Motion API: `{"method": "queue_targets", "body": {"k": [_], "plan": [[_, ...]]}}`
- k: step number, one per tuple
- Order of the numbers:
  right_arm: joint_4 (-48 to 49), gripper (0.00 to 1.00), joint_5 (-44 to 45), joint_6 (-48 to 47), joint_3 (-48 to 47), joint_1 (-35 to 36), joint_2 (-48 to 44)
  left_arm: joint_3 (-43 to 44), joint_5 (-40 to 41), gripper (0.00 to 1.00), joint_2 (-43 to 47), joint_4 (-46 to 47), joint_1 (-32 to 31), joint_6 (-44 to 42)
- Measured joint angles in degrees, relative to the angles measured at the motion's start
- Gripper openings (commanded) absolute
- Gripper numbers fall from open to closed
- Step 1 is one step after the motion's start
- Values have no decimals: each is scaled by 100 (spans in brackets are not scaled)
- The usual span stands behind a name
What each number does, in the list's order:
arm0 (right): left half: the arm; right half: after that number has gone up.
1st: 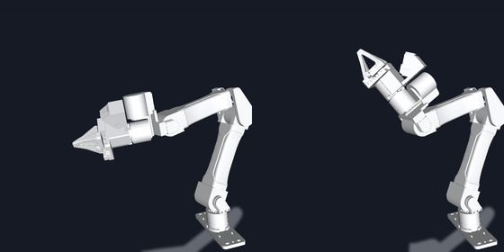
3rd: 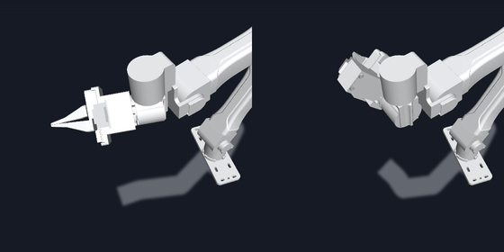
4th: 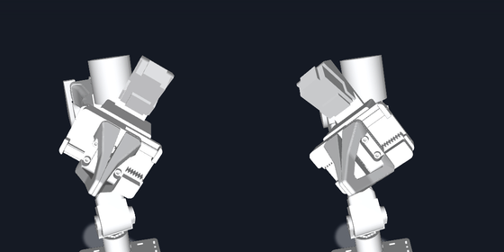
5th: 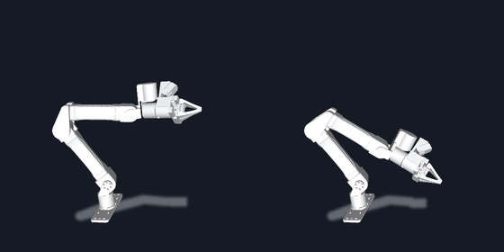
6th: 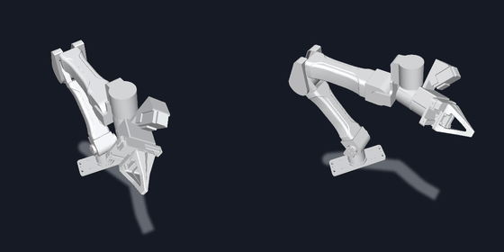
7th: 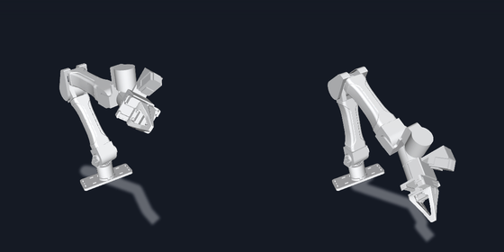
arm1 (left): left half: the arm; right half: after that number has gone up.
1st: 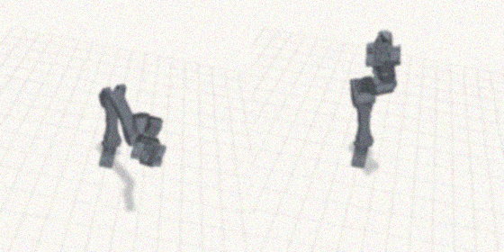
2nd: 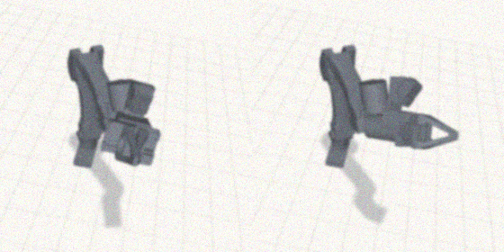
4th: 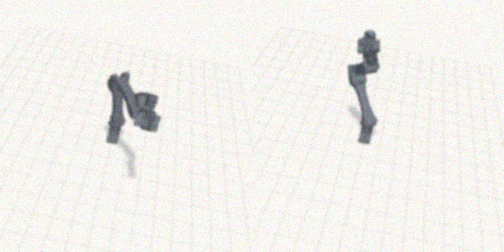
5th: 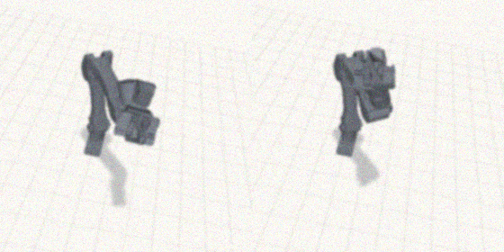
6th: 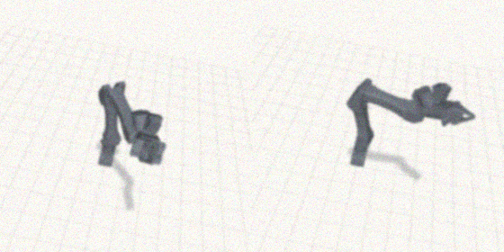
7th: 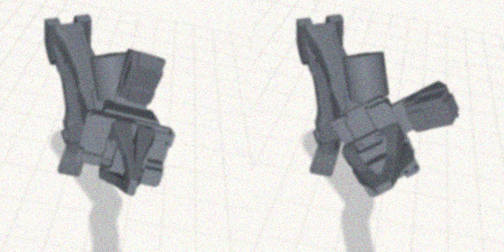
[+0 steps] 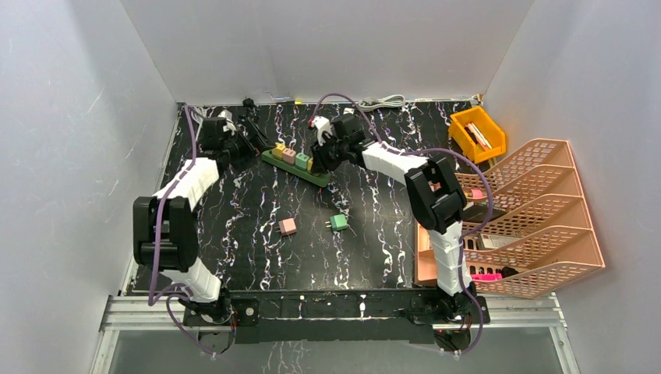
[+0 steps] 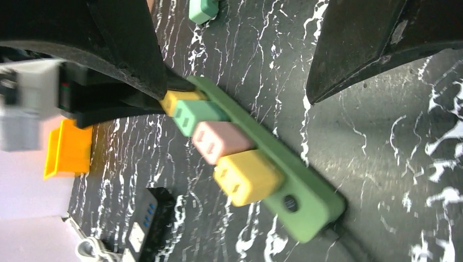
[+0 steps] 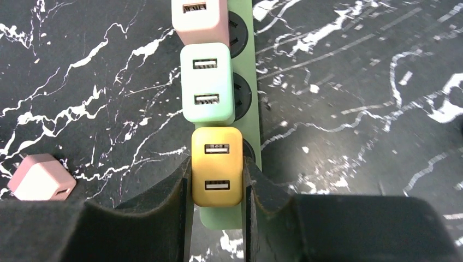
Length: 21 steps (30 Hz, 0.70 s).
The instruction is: Pull the plug off the socket
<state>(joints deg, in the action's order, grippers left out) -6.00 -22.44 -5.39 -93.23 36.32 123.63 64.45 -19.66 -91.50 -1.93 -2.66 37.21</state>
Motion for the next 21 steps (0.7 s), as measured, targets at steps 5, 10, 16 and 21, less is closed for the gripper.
{"method": "queue_targets", "body": {"k": [5, 10, 16, 21], "plan": [[-85, 0, -125, 162, 116, -219, -275, -35, -20, 98, -546, 22, 35, 704], [72, 0, -214, 369, 411, -203, -579, -175, -160, 98, -859, 437, 61, 1360], [269, 0, -391, 813, 501, -179, -649, -675, -686, 98, -1045, 1661, 61, 2232], [387, 0, -527, 1095, 501, -181, -649, -798, -927, 98, -1318, 2328, -2, 2682]]}}
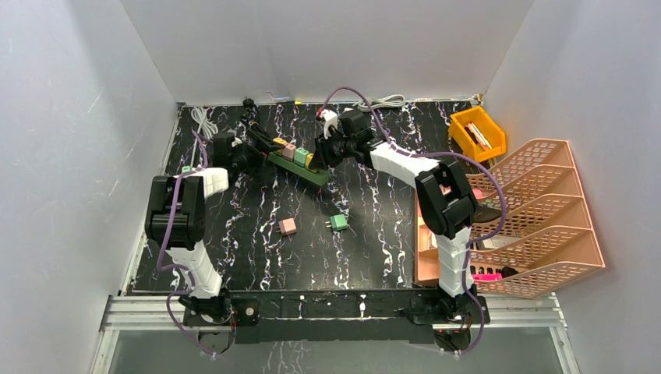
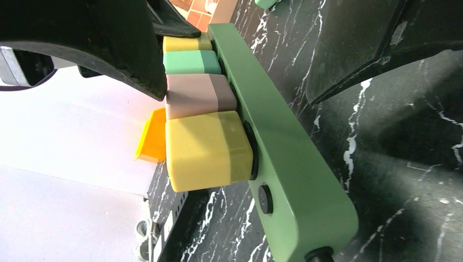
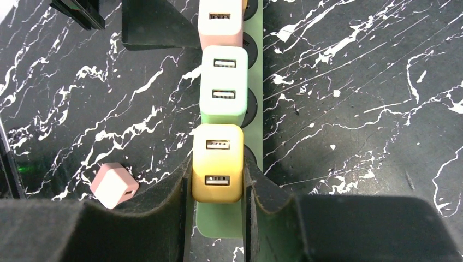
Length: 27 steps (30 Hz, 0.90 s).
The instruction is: Pull the plug off the socket
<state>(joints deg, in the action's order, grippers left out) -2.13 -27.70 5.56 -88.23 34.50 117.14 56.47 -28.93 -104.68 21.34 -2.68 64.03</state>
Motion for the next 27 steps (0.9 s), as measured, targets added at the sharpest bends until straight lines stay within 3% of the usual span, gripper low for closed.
{"method": "queue_targets", "body": {"k": [10, 22, 24, 25, 27], "plan": [[142, 0, -94, 177, 2, 2, 0, -83, -15, 98, -37, 673, -129, 382], [168, 0, -96, 197, 0, 133, 0, 94, 81, 97, -398, 699, -446, 393], [168, 0, -92, 197, 0, 136, 0, 111, 127, 74, -400, 671, -492, 372], [168, 0, -87, 197, 0, 136, 0, 118, 144, 57, -400, 667, -501, 382], [151, 0, -79, 219, 0, 146, 0, 138, 125, 5, -400, 702, -501, 531]]}}
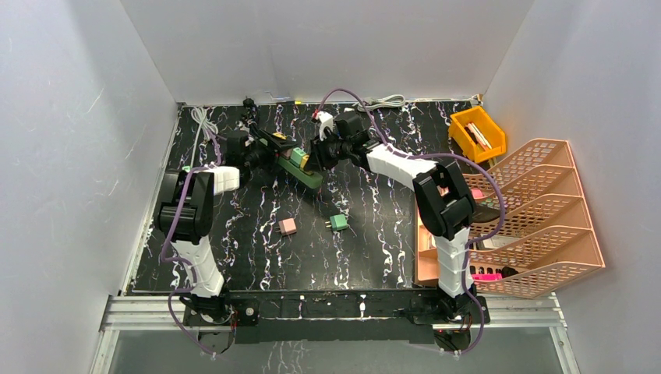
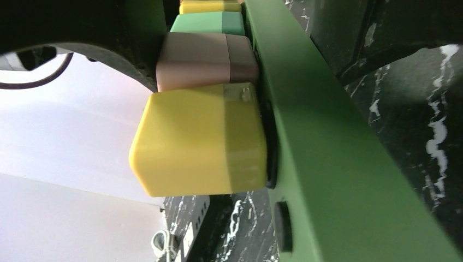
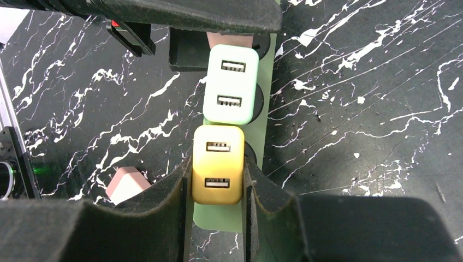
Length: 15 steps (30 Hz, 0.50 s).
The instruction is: Pull the plug off the socket
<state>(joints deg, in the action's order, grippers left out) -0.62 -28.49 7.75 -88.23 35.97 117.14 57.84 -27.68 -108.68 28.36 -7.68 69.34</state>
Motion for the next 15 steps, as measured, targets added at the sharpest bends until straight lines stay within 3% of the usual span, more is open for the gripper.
{"method": "queue_targets", "body": {"k": [1, 7, 15], "plan": [[-31, 0, 11, 7, 0, 13, 0, 22, -20, 0, 0, 48, 0, 42], [-140, 0, 267, 28, 0, 35, -129, 236, -46, 0, -74, -39, 17, 7], [144, 0, 87, 564, 94, -190, -321, 1012, 234, 0, -24, -984, -122, -575]]}}
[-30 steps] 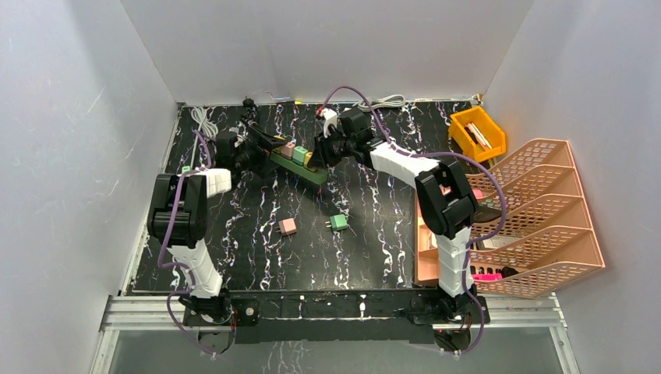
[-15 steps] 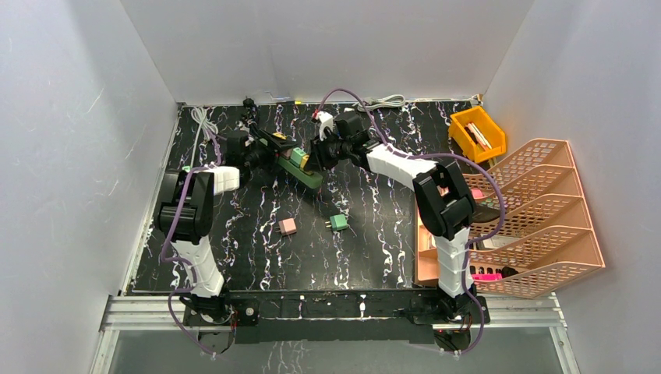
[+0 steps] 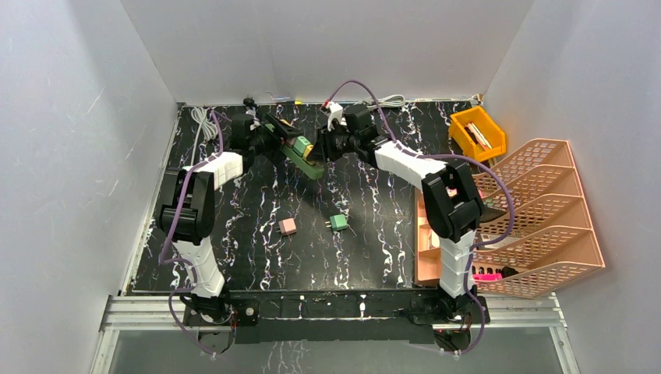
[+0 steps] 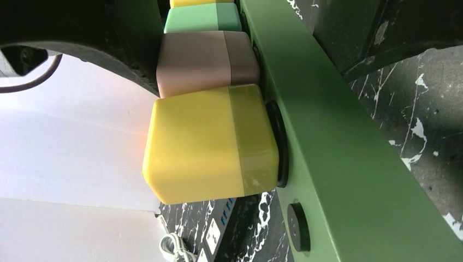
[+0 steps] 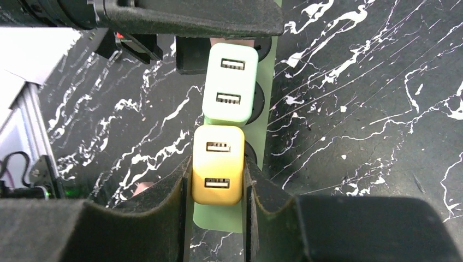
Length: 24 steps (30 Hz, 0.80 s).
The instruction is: Pull the plug off the socket
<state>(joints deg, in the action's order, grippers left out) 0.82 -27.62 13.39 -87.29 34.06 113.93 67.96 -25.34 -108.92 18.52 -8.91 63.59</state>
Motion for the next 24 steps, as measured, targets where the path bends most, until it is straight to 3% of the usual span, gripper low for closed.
{"method": "queue_targets", "body": {"k": [6, 12, 15, 18, 21, 24], "plan": [[105, 0, -48, 155, 9, -52, -17, 195, 470, 0, 138, -389, -127, -387], [-267, 0, 1622, -758, 9, 699, -234, 173, 686, 0, 151, -608, -107, -651], [-374, 0, 1904, -839, 9, 800, -299, 153, 616, 0, 151, -634, -90, -678], [-254, 0, 1163, -444, 59, 492, -299, 151, 586, 0, 151, -610, -105, -605], [492, 0, -17, 490, 398, -31, -293, 151, 586, 0, 164, -520, -142, -612], [1029, 0, -909, 1137, 446, -522, -306, 92, 1145, 0, 87, -616, -37, -1058]]}}
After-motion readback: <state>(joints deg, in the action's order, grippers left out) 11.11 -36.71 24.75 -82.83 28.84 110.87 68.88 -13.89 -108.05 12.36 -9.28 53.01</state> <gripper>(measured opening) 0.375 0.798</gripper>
